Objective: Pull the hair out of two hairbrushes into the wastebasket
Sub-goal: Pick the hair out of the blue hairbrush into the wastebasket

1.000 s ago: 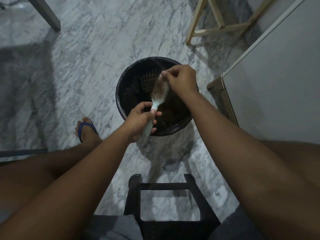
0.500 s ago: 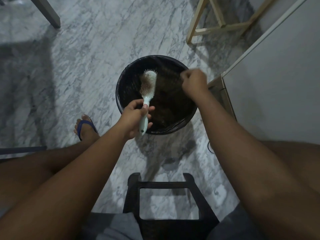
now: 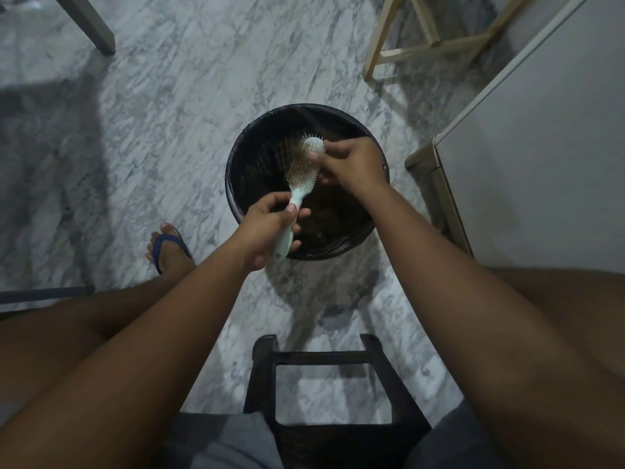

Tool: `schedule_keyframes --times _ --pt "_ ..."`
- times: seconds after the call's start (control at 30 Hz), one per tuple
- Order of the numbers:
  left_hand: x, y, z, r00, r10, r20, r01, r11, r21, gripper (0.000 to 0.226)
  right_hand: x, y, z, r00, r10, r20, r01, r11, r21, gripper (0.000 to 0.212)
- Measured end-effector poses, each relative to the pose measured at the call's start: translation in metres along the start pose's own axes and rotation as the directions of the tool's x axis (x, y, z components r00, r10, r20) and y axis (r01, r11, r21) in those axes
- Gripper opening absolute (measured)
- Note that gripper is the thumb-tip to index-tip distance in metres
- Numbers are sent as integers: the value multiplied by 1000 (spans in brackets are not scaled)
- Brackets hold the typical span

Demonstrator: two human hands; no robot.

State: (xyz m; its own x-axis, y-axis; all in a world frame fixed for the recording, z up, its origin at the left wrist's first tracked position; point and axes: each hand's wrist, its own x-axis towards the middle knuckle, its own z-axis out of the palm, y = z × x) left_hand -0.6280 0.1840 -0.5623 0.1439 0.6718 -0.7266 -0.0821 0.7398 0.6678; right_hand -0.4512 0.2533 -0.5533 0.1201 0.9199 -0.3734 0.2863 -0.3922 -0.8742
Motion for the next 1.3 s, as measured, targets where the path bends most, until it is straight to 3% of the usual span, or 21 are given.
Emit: schedule_keyframes --times 0.13,0.23,0.37,0.53,0.63,0.73,0.77,0.83,0.87,0.9,0.93,0.97,1.03,1.1,1.17,1.23,1.27,1.3 --pt "1 -1 0 1000 -13 -24 11 996 -93 23 1 -12 -9 997 -48 -57 48 999 3 13" --pt "1 3 2 999 -10 -35 5 991 -132 16 2 -16 -16 980 -112 -166 121 992 43 13" --pt "4 11 9 1000 -26 -13 24 990 -139 24 -1 -17 -21 925 -188 -331 239 963 121 12" --pt "10 16 21 995 -66 -80 51 983 -174 17 -10 -20 -19 858 -278 -432 366 921 134 14" --pt "15 9 9 979 -124 -159 78 960 -268 24 -7 -35 -33 773 -296 -561 466 865 186 16" --pt "13 3 0 979 -110 -173 70 972 -223 27 0 -39 -43 683 -338 -648 520 847 106 19" --pt "12 3 -1 981 -105 -163 67 973 -222 29 5 -33 -43 703 -346 -621 473 880 46 20" --pt "9 6 0 986 -94 -140 60 970 -234 31 17 -18 -44 875 -269 -403 206 959 -194 15" --pt "8 8 1 988 -85 -130 53 971 -231 32 19 -11 -43 964 -134 -229 34 918 -395 18" --pt "6 11 2 990 -70 -118 42 974 -221 32 19 -4 -41 996 48 -73 -83 793 -604 38" --pt "6 12 2 993 -55 -104 33 978 -204 31 16 0 -39 980 195 45 -99 667 -738 63" --pt "5 13 3 996 -42 -84 26 983 -184 31 10 -2 -34 962 242 126 -56 627 -777 85" --pt "3 14 3 999 -29 -39 23 989 -146 33 -2 -7 -21 968 109 228 78 730 -679 118" --pt "3 14 4 1000 -31 -3 30 992 -122 34 -3 -7 -9 961 -37 273 195 792 -579 128" --pt "2 13 4 1000 -26 16 27 993 -113 33 0 -5 -1 953 -76 294 227 822 -523 103" --pt "1 13 5 1000 -19 14 21 992 -126 31 5 -3 1 952 -100 289 236 842 -485 39" --pt "2 13 4 1000 -15 4 16 990 -137 29 6 -3 1 958 -106 268 224 858 -462 22" --pt "2 13 3 1000 -12 -11 10 988 -156 28 7 -4 0 966 -109 233 203 879 -431 28"
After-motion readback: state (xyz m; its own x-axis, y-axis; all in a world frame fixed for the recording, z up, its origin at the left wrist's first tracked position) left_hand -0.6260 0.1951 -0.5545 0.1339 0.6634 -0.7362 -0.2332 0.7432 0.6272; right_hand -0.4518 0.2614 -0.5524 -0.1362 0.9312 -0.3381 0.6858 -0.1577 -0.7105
